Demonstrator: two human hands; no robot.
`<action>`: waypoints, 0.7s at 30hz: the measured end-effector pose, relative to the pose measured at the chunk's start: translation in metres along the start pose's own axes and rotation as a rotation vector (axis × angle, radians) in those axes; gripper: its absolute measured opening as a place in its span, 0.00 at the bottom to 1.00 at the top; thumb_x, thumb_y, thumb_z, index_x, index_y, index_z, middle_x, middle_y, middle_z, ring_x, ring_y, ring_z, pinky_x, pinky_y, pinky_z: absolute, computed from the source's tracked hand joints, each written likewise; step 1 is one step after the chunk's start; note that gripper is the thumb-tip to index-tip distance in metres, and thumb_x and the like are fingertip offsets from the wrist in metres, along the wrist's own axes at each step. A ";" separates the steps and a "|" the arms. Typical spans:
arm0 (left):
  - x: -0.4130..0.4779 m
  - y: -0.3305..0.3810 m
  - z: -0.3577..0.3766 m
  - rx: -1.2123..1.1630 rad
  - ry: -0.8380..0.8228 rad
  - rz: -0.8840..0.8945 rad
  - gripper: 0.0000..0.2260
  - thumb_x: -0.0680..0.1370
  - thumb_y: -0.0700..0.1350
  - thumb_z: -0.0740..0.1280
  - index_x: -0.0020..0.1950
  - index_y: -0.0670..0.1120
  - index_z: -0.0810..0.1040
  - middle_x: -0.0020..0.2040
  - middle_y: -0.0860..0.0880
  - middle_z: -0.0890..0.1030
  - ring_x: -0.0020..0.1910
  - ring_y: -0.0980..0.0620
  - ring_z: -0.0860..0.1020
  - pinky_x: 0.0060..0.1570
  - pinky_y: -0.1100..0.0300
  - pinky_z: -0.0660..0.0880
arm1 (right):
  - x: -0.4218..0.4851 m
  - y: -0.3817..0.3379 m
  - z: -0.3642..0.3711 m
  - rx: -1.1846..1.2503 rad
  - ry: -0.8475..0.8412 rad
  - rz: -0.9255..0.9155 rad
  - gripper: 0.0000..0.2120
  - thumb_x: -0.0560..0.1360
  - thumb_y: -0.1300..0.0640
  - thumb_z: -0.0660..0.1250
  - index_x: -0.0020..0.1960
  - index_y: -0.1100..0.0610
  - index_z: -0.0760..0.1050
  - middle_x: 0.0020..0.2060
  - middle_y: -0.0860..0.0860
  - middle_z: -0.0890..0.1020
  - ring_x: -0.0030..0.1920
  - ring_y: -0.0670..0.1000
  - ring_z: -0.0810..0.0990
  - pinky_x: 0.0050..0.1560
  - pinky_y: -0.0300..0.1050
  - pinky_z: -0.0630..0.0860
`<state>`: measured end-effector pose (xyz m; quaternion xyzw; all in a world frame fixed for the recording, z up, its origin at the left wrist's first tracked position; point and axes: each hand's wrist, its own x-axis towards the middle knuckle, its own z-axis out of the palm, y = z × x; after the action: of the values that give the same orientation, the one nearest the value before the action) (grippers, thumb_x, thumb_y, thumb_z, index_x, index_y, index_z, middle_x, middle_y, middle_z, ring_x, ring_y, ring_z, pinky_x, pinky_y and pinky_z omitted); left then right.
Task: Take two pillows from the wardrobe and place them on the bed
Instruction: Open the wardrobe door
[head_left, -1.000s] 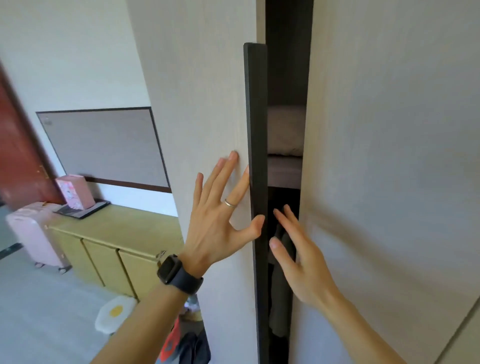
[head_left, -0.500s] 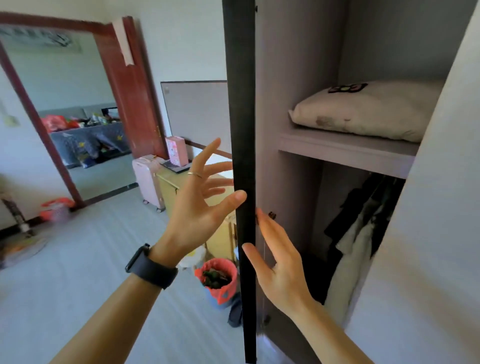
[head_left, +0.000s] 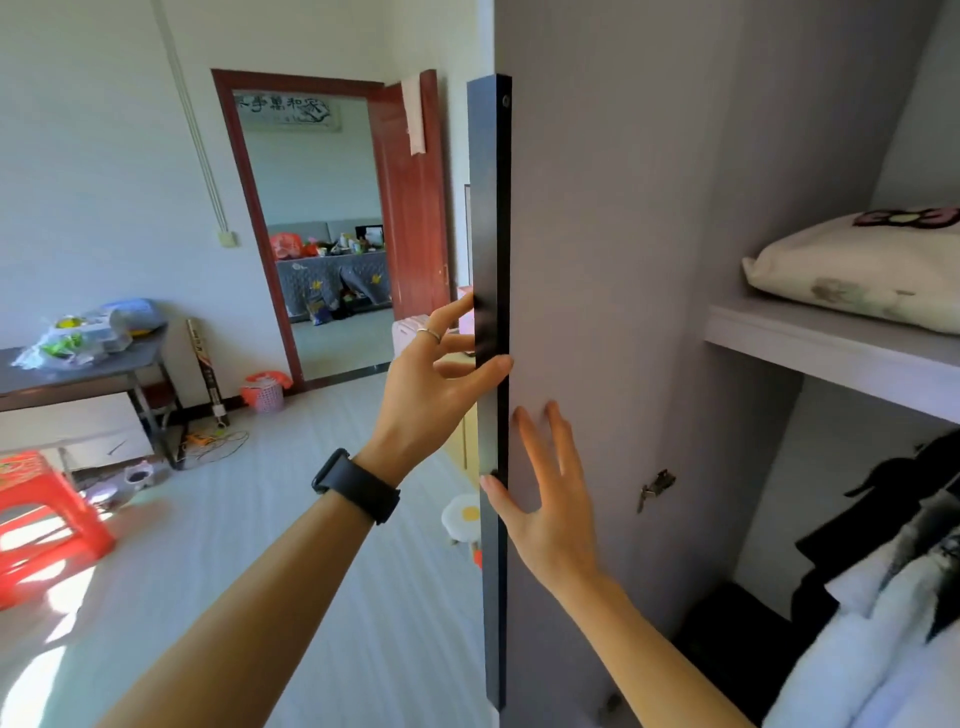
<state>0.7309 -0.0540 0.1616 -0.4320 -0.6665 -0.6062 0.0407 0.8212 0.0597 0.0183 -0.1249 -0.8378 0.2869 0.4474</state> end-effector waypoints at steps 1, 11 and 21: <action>0.003 -0.002 -0.002 -0.007 0.011 -0.017 0.28 0.74 0.49 0.75 0.61 0.74 0.66 0.54 0.55 0.81 0.45 0.58 0.85 0.47 0.64 0.80 | 0.003 -0.002 0.006 0.001 0.002 -0.001 0.37 0.77 0.40 0.67 0.79 0.35 0.50 0.81 0.40 0.48 0.81 0.51 0.48 0.71 0.53 0.66; 0.023 -0.017 -0.012 0.009 0.042 -0.109 0.30 0.78 0.46 0.71 0.76 0.60 0.62 0.60 0.50 0.78 0.52 0.55 0.83 0.50 0.65 0.79 | 0.020 -0.014 0.037 -0.041 0.026 0.020 0.37 0.78 0.46 0.70 0.80 0.39 0.53 0.82 0.48 0.52 0.81 0.58 0.50 0.60 0.53 0.78; -0.037 -0.014 0.022 0.076 0.234 0.009 0.26 0.77 0.42 0.68 0.69 0.62 0.66 0.65 0.61 0.73 0.62 0.65 0.73 0.59 0.64 0.71 | -0.018 0.009 -0.026 -0.078 0.003 0.031 0.30 0.80 0.40 0.61 0.78 0.33 0.53 0.80 0.39 0.50 0.80 0.49 0.53 0.70 0.48 0.65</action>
<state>0.7560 -0.0535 0.1239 -0.3594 -0.6779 -0.6265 0.1374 0.8523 0.0684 0.0117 -0.1556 -0.8458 0.2607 0.4388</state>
